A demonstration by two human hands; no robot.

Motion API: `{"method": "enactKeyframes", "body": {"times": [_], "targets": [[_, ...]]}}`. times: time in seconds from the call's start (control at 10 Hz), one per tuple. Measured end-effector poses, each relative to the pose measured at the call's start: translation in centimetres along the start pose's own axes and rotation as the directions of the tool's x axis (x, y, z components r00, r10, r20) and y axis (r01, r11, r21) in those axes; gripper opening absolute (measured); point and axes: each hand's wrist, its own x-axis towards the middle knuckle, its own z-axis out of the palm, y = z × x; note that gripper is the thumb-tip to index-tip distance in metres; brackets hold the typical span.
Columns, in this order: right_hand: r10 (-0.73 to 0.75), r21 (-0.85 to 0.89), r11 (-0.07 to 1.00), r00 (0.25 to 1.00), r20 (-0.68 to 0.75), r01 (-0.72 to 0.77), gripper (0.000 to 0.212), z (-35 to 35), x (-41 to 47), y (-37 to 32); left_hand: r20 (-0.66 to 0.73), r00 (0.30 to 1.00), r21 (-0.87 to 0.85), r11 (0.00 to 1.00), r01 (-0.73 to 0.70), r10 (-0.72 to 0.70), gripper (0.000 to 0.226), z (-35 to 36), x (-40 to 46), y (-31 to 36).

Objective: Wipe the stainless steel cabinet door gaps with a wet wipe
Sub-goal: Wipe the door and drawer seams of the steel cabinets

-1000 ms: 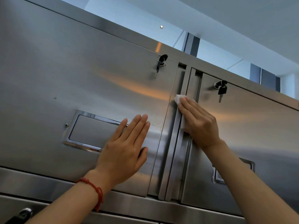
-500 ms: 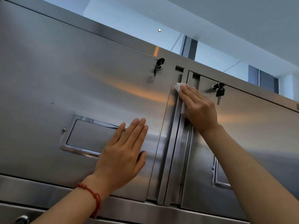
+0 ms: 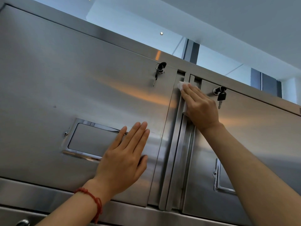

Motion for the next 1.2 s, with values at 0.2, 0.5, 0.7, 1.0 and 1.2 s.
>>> {"method": "enactKeyframes", "body": {"times": [0.2,0.5,0.7,1.0,1.2], "targets": [[-0.010,0.020,1.000,1.000,0.004,0.010,0.032,-0.4,-0.8,-0.8,0.001,1.000,-0.001,1.000,0.003,-0.003,0.058,-0.1,0.1,0.0],[-0.035,0.036,0.999,0.999,-0.027,0.036,0.022,-1.1,-2.4,-2.2,0.006,1.000,0.000,1.000,0.004,-0.004,0.058,-0.2,0.0,0.0],[-0.012,0.060,0.998,1.000,0.001,0.012,0.029,-2.0,-3.6,-3.6,-0.004,1.000,-0.007,1.000,0.004,-0.004,0.057,-0.1,0.0,0.0],[0.010,0.120,0.993,1.000,0.029,-0.013,0.034,-3.5,-5.2,-5.5,-0.009,1.000,-0.007,1.000,0.005,-0.005,0.057,-0.1,0.0,0.0],[0.016,0.142,0.990,0.998,0.067,-0.025,0.038,-4.3,-6.3,-6.8,-0.004,1.000,-0.011,1.000,0.004,-0.004,0.058,-0.1,0.1,0.0]]}}
